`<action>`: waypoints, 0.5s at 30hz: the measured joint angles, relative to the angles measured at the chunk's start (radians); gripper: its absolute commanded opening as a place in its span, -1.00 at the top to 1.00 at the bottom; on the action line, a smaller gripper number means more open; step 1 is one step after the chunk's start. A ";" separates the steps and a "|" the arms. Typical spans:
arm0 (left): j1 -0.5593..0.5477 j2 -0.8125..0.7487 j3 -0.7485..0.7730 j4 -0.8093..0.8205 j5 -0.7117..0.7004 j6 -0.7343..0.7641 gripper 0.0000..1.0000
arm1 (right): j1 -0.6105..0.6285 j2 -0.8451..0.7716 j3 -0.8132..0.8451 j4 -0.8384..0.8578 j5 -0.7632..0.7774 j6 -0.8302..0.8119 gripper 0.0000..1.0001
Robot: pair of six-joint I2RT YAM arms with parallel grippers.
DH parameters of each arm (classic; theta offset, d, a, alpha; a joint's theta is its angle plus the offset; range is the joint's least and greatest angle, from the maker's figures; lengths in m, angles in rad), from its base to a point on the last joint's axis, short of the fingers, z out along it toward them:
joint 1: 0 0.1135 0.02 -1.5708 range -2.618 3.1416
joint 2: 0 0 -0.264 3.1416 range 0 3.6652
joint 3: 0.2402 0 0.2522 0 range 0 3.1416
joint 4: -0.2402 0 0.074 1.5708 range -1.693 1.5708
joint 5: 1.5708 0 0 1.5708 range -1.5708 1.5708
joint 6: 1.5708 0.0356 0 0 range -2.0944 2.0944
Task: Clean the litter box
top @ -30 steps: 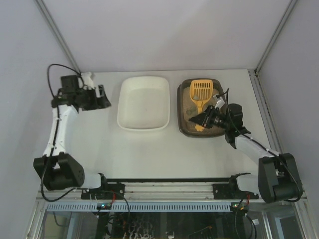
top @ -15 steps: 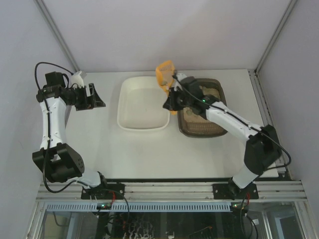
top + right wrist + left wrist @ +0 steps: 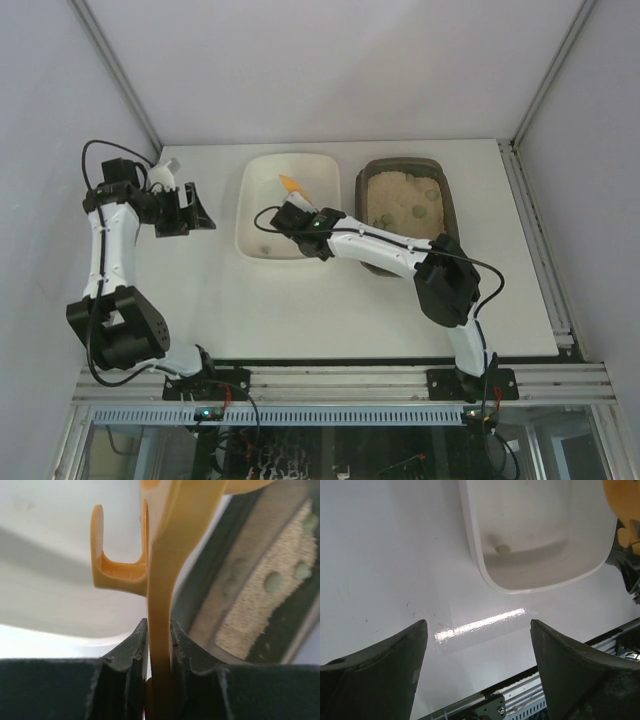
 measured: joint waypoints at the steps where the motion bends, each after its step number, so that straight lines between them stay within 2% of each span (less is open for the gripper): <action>1: 0.000 -0.003 -0.008 0.003 -0.001 0.000 -0.75 | -0.005 0.000 0.000 -0.012 0.026 -0.006 1.00; 3: 0.000 -0.007 -0.016 0.006 -0.001 0.000 -0.76 | -0.005 0.000 0.002 -0.025 0.076 -0.013 1.00; 4: 0.000 -0.008 -0.019 0.009 0.000 0.000 -0.87 | -0.005 0.000 0.003 -0.026 0.100 -0.015 1.00; 6: 0.000 -0.008 -0.022 0.008 0.005 0.001 -0.89 | -0.006 -0.002 0.003 -0.031 0.127 -0.016 1.00; 9: -0.011 -0.008 -0.020 -0.003 0.006 0.011 -0.93 | -0.024 -0.040 -0.010 -0.046 0.068 0.004 1.00; 12: -0.072 -0.012 -0.018 -0.010 -0.049 0.023 -0.99 | -0.072 -0.204 -0.106 -0.040 -0.100 0.055 1.00; 15: -0.199 -0.027 -0.017 0.000 -0.138 0.027 -0.99 | -0.232 -0.463 -0.222 -0.053 -0.237 0.121 1.00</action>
